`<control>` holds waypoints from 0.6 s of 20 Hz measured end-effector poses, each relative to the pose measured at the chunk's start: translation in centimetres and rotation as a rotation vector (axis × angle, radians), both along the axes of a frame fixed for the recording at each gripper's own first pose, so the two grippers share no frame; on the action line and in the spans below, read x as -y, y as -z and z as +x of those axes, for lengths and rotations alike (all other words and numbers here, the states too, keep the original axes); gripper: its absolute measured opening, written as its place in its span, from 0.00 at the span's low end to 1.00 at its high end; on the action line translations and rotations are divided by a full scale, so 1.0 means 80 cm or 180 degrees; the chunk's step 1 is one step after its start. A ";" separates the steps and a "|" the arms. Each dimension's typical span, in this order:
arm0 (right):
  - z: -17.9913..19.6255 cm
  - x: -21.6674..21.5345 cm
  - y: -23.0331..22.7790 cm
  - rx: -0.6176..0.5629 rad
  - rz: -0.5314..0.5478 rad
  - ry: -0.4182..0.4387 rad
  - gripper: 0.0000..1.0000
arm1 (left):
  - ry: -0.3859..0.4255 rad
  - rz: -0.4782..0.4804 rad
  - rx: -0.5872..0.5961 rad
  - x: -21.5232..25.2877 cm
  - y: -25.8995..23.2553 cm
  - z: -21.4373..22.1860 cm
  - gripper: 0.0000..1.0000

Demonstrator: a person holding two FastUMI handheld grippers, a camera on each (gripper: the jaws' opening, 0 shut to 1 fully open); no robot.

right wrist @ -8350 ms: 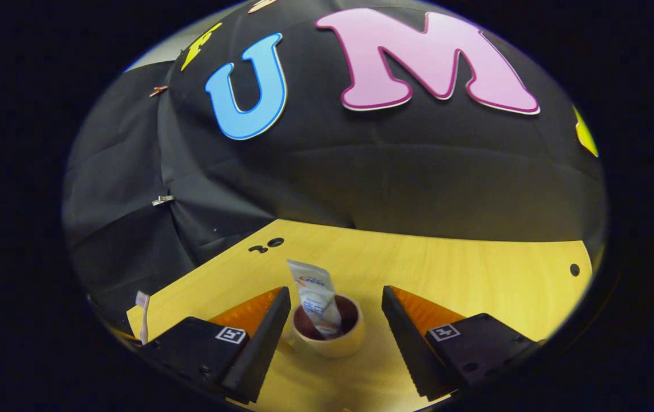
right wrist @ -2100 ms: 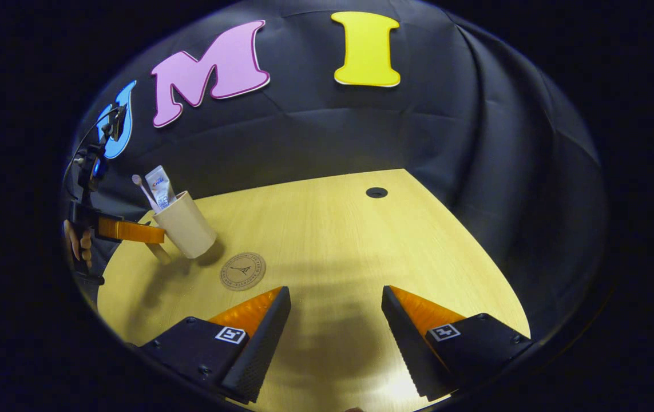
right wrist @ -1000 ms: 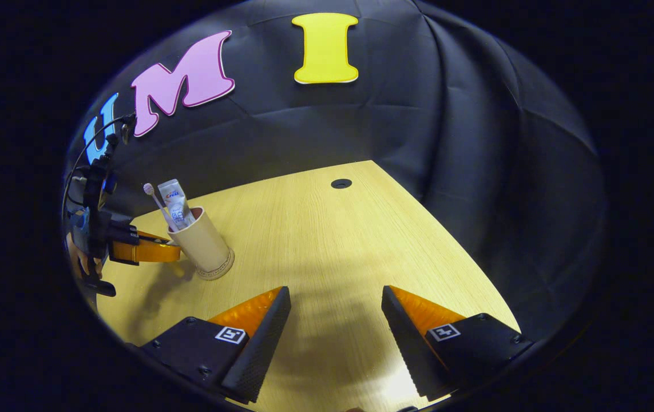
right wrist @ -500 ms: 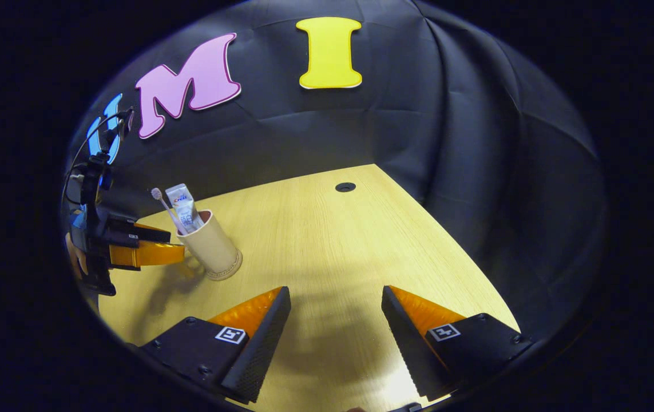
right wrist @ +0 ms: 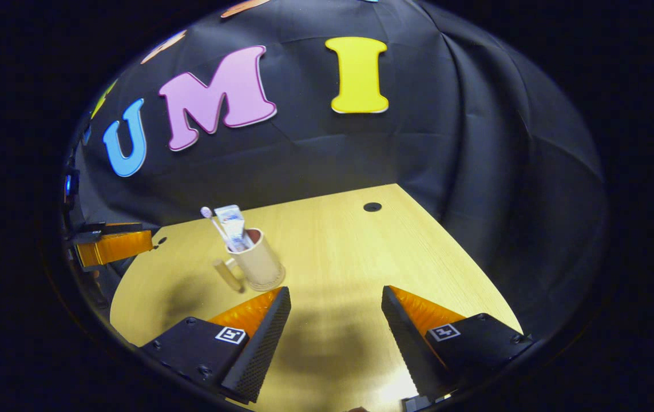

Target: Put the toothbrush and toothpaste on the desktop into the cup, then pick up the cup and place it on the coaster on the desktop.

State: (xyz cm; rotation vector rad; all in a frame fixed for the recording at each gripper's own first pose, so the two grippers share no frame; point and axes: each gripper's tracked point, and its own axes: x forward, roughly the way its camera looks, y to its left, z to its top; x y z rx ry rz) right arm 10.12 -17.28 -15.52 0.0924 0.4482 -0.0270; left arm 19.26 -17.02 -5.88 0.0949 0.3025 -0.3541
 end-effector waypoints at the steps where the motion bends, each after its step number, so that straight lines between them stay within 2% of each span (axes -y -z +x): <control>1: -0.006 -0.014 -0.012 0.0052 0.0008 -0.0050 0.99 | -0.0106 -0.0044 0.0096 -0.016 -0.010 -0.024 1.00; 5: -0.040 -0.063 -0.059 0.0269 -0.0143 -0.0229 0.98 | -0.0369 -0.0230 0.0413 -0.060 -0.038 -0.099 1.00; 9: -0.090 -0.117 -0.106 0.0498 -0.0127 -0.0378 0.98 | -0.0583 -0.0421 0.0570 -0.096 -0.042 -0.175 0.99; 11: -0.117 -0.142 -0.122 0.0569 -0.0075 -0.0446 0.98 | -0.0809 -0.0492 0.0663 -0.123 -0.047 -0.211 0.99; 12: -0.130 -0.153 -0.128 0.0602 -0.0078 -0.0481 0.98 | -0.0941 -0.0509 0.0666 -0.135 -0.043 -0.230 0.94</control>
